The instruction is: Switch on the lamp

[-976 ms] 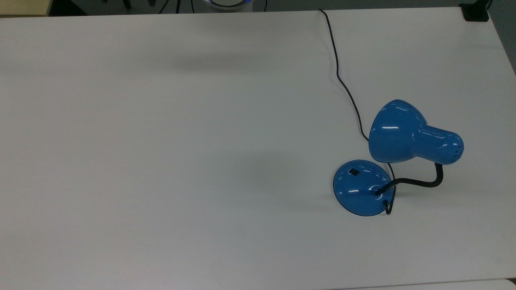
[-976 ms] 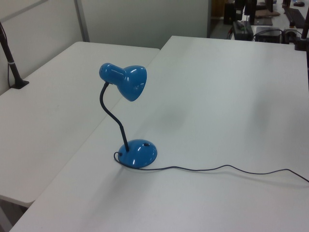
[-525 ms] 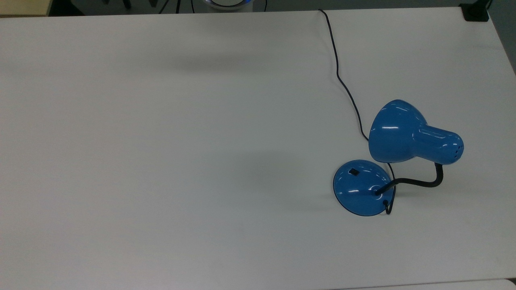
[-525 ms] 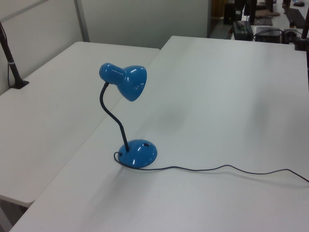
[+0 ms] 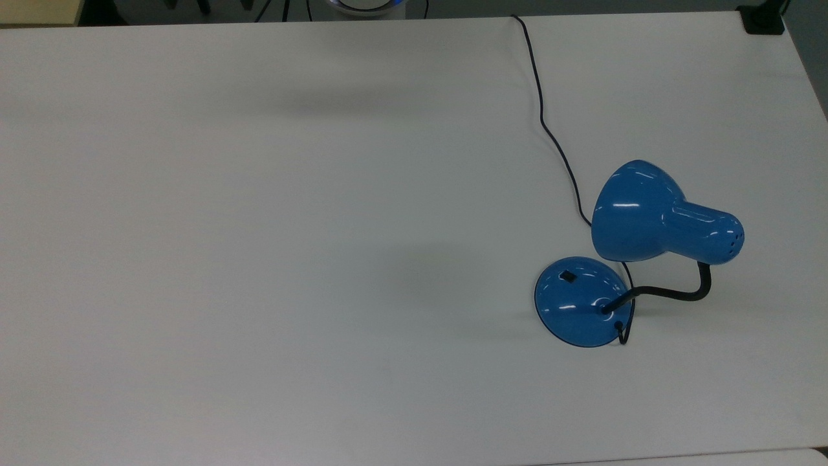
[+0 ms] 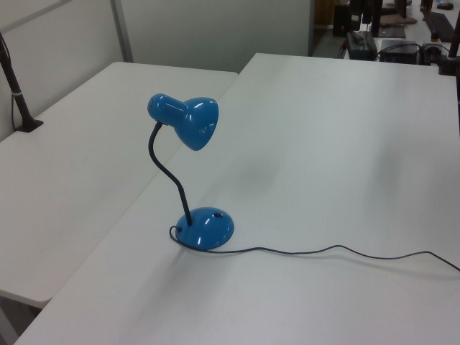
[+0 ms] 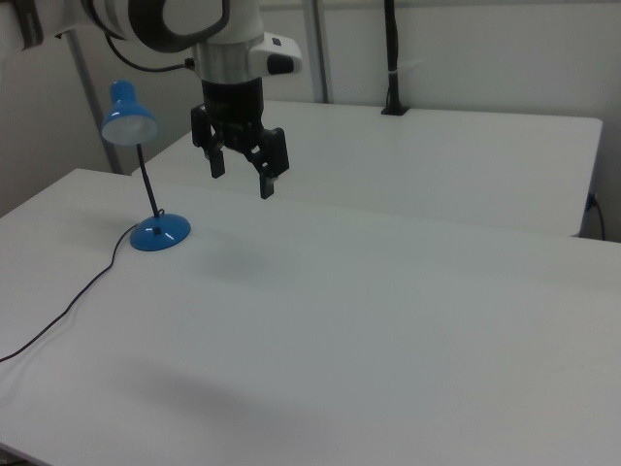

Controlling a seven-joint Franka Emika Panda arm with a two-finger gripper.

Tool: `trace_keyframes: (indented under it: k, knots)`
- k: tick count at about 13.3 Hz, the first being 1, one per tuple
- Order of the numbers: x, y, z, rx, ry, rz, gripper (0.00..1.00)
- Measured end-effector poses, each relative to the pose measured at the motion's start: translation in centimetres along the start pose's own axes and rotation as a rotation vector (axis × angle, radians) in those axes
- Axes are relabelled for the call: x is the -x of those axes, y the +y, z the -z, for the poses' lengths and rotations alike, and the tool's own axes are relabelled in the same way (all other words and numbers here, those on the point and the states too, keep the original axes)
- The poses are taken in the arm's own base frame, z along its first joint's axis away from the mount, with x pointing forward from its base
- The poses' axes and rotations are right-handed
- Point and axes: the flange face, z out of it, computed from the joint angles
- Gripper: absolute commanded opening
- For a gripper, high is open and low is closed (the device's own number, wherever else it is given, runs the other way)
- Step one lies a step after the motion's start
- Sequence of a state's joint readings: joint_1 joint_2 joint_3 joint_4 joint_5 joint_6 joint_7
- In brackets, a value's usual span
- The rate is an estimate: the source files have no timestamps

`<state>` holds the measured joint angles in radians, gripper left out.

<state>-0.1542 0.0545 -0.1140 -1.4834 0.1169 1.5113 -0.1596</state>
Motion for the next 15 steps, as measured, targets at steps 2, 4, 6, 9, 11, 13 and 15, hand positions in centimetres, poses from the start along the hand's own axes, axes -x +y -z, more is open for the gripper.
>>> trace_keyframes:
  k: [2, 4, 6, 9, 11, 13, 15]
  knots:
    - [-0.4, -0.5, -0.6, -0.010, -0.009, 0.012, 1.00]
    - [-1.4, -1.4, -1.8, -0.010, -0.014, 0.029, 1.00]
    - [-2.3, -2.3, -2.5, -0.006, 0.002, 0.043, 0.88]
    - [-2.8, -6.8, -2.4, -0.003, 0.028, 0.132, 0.46]
    - [-3.9, -11.9, -4.1, -0.001, 0.041, 0.222, 0.19]
    - [-5.9, -16.7, -7.1, 0.012, 0.088, 0.299, 0.00]
    - [-7.2, -19.9, -9.2, 0.019, 0.141, 0.354, 0.00]
